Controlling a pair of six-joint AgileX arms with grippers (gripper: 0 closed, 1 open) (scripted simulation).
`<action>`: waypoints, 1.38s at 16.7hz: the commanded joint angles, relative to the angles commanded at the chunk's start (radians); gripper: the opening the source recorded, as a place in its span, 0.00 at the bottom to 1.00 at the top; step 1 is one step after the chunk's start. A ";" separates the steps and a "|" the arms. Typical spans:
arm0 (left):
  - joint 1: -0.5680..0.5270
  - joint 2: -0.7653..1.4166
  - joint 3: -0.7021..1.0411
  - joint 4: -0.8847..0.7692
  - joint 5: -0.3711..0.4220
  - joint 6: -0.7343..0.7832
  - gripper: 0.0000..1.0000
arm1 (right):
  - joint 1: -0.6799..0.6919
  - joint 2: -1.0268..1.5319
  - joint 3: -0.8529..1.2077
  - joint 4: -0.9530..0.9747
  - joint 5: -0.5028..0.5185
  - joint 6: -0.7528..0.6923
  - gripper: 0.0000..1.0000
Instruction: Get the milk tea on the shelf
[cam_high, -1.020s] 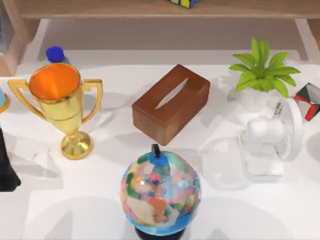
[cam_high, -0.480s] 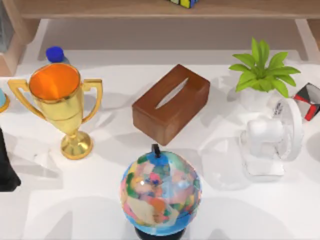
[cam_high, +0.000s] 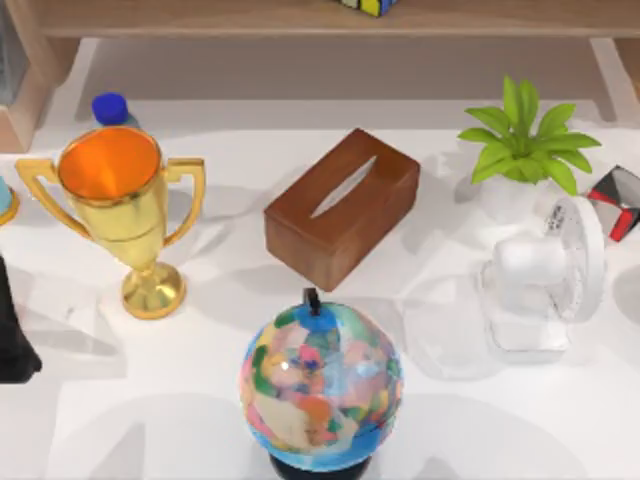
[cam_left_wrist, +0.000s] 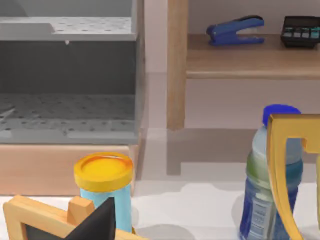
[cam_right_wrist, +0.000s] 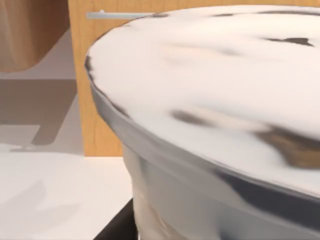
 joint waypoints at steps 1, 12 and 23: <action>0.000 0.000 0.000 0.000 0.000 0.000 1.00 | 0.000 -0.003 0.000 -0.003 0.000 0.000 0.00; 0.000 0.000 0.000 0.000 0.000 0.000 1.00 | 0.201 -0.088 0.047 0.015 0.136 0.081 0.00; 0.000 0.000 0.000 0.000 0.000 0.000 1.00 | 0.762 -0.194 0.429 -0.359 0.624 0.221 0.00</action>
